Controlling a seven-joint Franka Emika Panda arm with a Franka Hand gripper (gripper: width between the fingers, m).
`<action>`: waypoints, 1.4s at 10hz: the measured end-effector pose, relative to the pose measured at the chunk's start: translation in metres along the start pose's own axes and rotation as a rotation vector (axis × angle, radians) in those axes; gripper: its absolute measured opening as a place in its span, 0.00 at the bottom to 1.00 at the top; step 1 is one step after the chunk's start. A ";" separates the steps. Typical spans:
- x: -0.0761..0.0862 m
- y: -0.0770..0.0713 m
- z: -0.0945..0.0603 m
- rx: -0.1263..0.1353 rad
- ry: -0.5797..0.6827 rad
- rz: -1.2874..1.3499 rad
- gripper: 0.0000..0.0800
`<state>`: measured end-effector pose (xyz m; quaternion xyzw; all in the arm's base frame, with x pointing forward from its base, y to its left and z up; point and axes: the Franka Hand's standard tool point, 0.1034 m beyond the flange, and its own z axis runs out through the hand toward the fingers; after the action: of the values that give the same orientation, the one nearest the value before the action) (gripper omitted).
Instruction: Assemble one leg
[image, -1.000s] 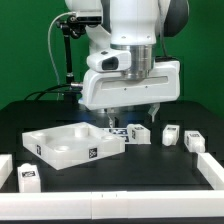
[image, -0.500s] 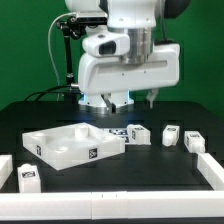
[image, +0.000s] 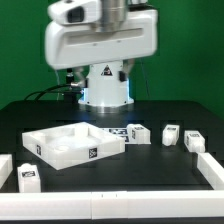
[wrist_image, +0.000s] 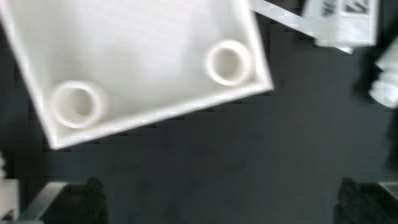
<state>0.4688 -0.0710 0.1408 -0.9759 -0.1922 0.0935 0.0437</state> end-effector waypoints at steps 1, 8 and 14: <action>-0.008 0.024 0.014 0.013 0.020 -0.041 0.81; -0.021 0.063 0.058 0.016 0.057 -0.093 0.81; -0.037 0.112 0.122 -0.083 0.086 -0.163 0.81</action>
Offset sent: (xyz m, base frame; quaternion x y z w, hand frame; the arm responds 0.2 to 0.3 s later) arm 0.0000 0.0000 0.0000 0.0000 0.0000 0.0000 1.0000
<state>0.4518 -0.1824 0.0138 -0.9612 -0.2724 0.0397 0.0186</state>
